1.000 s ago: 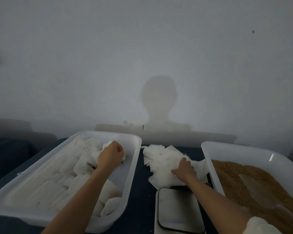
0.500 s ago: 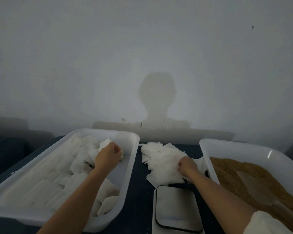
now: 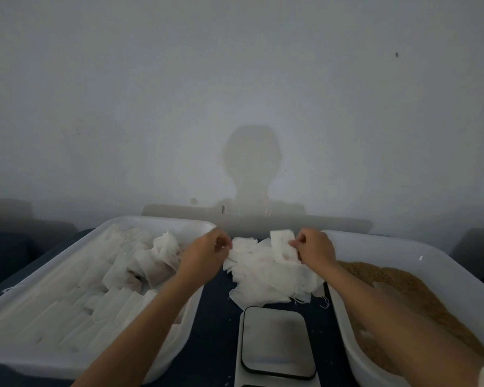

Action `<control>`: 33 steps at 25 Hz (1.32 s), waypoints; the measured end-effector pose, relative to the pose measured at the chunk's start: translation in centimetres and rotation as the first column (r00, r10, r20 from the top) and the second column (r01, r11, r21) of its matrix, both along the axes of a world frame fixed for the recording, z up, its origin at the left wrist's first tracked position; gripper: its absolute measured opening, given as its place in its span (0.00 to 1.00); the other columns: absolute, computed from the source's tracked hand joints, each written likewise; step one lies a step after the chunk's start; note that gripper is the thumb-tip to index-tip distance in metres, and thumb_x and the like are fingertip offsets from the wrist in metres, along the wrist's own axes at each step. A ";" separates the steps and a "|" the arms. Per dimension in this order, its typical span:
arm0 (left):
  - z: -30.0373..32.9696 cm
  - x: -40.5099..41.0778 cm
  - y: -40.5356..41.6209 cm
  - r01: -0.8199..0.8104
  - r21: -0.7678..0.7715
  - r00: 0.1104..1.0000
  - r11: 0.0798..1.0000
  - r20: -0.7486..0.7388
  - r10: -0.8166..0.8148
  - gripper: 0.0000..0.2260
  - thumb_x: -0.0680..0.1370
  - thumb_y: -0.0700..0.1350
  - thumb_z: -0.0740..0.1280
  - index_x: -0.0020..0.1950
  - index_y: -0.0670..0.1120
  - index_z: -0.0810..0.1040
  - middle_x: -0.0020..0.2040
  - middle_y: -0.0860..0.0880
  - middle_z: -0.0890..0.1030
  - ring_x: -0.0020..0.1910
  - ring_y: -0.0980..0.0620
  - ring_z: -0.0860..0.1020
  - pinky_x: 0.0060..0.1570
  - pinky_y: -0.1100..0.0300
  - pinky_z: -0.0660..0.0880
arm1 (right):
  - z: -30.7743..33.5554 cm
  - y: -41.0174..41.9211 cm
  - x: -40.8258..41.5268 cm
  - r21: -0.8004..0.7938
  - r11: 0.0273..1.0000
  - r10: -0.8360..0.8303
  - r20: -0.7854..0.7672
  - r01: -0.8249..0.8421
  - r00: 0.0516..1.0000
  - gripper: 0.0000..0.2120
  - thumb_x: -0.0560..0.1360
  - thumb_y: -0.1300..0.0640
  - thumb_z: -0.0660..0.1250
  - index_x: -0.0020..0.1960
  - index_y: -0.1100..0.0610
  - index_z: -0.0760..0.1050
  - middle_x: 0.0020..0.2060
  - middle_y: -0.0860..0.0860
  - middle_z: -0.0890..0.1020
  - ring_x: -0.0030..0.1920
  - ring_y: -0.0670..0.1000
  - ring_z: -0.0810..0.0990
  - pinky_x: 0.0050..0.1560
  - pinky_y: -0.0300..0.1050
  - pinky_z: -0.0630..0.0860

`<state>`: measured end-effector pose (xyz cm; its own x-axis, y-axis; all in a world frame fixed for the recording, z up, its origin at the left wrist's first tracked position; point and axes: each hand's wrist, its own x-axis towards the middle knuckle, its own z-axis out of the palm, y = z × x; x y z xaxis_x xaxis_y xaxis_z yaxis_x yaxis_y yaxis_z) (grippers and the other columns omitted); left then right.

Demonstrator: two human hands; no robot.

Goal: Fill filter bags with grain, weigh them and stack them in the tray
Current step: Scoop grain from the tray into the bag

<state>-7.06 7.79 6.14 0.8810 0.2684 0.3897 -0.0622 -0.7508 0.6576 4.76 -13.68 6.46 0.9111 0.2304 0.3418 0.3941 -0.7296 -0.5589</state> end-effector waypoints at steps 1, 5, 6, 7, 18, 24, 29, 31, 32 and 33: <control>0.4 0.2 -1.8 0.097 -0.041 0.995 0.994 -0.010 -0.097 0.03 0.78 0.43 0.66 0.47 0.51 0.74 0.44 0.56 0.78 0.45 0.55 0.77 0.45 0.61 0.74 | 0.8 -0.6 -0.5 0.066 0.998 0.017 -0.015 -0.016 1.000 0.13 0.76 0.56 0.68 0.36 0.62 0.74 0.32 0.57 0.81 0.34 0.56 0.81 0.41 0.51 0.80; 1.1 0.8 -9.3 0.352 -0.263 0.931 0.898 -0.001 -0.365 0.06 0.78 0.48 0.66 0.53 0.49 0.73 0.50 0.56 0.77 0.46 0.57 0.78 0.43 0.63 0.78 | 3.5 -3.4 -3.0 0.352 0.932 0.159 -0.183 -0.086 0.970 0.12 0.76 0.59 0.68 0.36 0.62 0.73 0.29 0.57 0.81 0.29 0.53 0.82 0.29 0.43 0.78; 1.2 0.9 -11.1 0.383 -0.308 0.917 0.871 0.013 -0.398 0.07 0.78 0.49 0.66 0.54 0.48 0.73 0.51 0.55 0.77 0.46 0.57 0.78 0.43 0.63 0.78 | 4.0 -4.5 -3.7 0.403 0.911 0.187 -0.213 -0.088 0.959 0.11 0.77 0.60 0.67 0.37 0.63 0.74 0.29 0.56 0.81 0.28 0.50 0.81 0.28 0.40 0.77; 1.3 1.0 -12.8 0.415 -0.348 0.902 0.841 0.038 -0.430 0.08 0.78 0.49 0.66 0.53 0.48 0.73 0.50 0.54 0.77 0.47 0.56 0.78 0.44 0.63 0.78 | 4.3 -5.7 -4.3 0.449 0.889 0.208 -0.233 -0.085 0.950 0.11 0.77 0.60 0.66 0.38 0.63 0.75 0.29 0.54 0.80 0.27 0.49 0.80 0.27 0.39 0.75; -1.8 2.8 -25.1 0.530 -0.560 0.768 0.637 -0.002 -0.641 0.01 0.78 0.40 0.64 0.48 0.43 0.73 0.47 0.44 0.77 0.49 0.44 0.79 0.56 0.49 0.77 | -0.9 -18.3 -7.0 0.626 0.778 0.362 -0.392 -0.043 0.846 0.17 0.76 0.52 0.64 0.50 0.68 0.76 0.40 0.64 0.78 0.40 0.58 0.77 0.40 0.49 0.75; -3.5 3.6 -26.2 0.533 -0.479 0.757 0.697 -0.097 -0.646 0.04 0.77 0.43 0.65 0.46 0.43 0.73 0.43 0.44 0.78 0.42 0.50 0.79 0.49 0.53 0.78 | -3.0 -19.6 -7.5 0.576 0.813 0.349 -0.367 -0.084 0.862 0.15 0.79 0.52 0.60 0.46 0.63 0.79 0.36 0.57 0.80 0.39 0.57 0.79 0.42 0.53 0.75; -4.6 3.8 -26.3 0.511 -0.383 0.796 0.770 -0.128 -0.592 0.07 0.75 0.44 0.65 0.39 0.46 0.69 0.36 0.52 0.77 0.34 0.57 0.78 0.44 0.55 0.79 | -3.7 -19.6 -7.3 0.519 0.853 0.286 -0.382 -0.052 0.879 0.15 0.75 0.50 0.63 0.40 0.62 0.75 0.31 0.58 0.75 0.32 0.55 0.74 0.32 0.44 0.71; -4.7 3.8 -26.3 0.506 -0.370 0.803 0.779 -0.127 -0.582 0.06 0.75 0.44 0.65 0.40 0.46 0.69 0.35 0.53 0.77 0.32 0.61 0.78 0.42 0.58 0.78 | -3.7 -19.7 -7.0 0.516 0.855 0.288 -0.402 -0.045 0.869 0.15 0.75 0.51 0.64 0.40 0.63 0.75 0.29 0.58 0.75 0.28 0.53 0.74 0.29 0.41 0.71; -4.7 3.8 -26.3 0.504 -0.384 0.805 0.774 -0.116 -0.582 0.06 0.75 0.44 0.65 0.40 0.46 0.69 0.35 0.53 0.77 0.31 0.62 0.77 0.41 0.59 0.78 | -3.7 -19.7 -7.0 0.519 0.854 0.293 -0.405 -0.046 0.866 0.15 0.75 0.51 0.64 0.40 0.64 0.75 0.28 0.57 0.75 0.27 0.52 0.74 0.28 0.41 0.71; -4.6 3.8 -26.3 0.502 -0.405 0.806 0.765 -0.103 -0.583 0.07 0.75 0.43 0.64 0.39 0.46 0.69 0.34 0.53 0.77 0.30 0.63 0.77 0.39 0.60 0.78 | -3.8 -19.7 -6.9 0.521 0.853 0.294 -0.404 -0.046 0.866 0.16 0.74 0.51 0.65 0.41 0.66 0.75 0.27 0.56 0.75 0.26 0.51 0.74 0.28 0.41 0.72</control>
